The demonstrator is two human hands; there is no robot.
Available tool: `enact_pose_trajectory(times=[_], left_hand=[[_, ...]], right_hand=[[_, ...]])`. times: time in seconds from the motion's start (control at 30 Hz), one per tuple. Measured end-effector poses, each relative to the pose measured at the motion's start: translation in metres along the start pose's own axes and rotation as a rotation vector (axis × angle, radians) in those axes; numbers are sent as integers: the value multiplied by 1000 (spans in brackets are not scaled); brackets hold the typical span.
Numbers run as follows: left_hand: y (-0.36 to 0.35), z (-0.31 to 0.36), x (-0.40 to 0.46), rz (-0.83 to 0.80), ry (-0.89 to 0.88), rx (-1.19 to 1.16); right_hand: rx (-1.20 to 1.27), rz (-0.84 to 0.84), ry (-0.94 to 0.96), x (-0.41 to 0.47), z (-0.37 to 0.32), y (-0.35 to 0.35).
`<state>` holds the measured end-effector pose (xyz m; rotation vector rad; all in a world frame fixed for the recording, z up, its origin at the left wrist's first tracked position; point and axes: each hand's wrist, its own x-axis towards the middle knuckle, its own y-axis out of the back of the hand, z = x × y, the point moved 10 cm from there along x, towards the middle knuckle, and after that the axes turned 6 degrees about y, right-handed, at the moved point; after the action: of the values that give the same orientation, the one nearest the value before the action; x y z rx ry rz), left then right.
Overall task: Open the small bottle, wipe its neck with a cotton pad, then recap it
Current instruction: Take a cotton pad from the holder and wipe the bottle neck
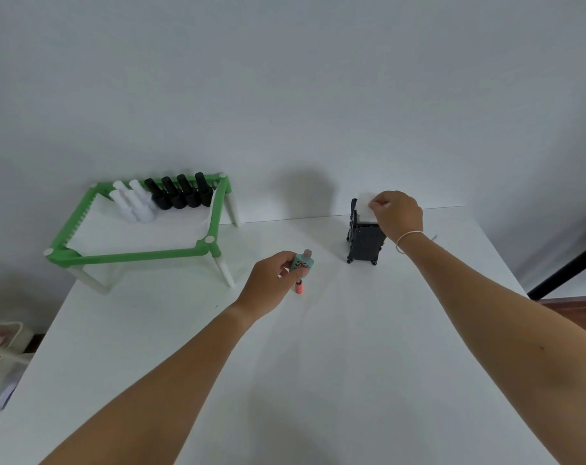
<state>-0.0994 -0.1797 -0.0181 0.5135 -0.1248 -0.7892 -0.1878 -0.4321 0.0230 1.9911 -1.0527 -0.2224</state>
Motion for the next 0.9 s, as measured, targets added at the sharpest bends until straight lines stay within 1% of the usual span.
enact_pose_trajectory(times=[0.1, 0.2, 0.43, 0.53, 0.63, 0.77, 0.9], left_hand=[[-1, 4, -1, -6, -13, -6], [-1, 8, -1, -7, -27, -20], [-1, 11, 0, -6, -36, -43], [-1, 10, 1, 3, -37, -26], [-1, 12, -1, 4, -44, -37], [1, 16, -4, 2, -66, -45], [6, 17, -8, 20, -83, -21]], right_hand=[[156, -3, -91, 0, 8, 1], [259, 30, -131, 0, 13, 6], [427, 187, -61, 0, 3, 31], [530, 208, -49, -4, -7, 37], [675, 160, -131, -12, -10, 28], [800, 37, -282, -36, -13, 8], [985, -70, -362, -66, -19, -14]])
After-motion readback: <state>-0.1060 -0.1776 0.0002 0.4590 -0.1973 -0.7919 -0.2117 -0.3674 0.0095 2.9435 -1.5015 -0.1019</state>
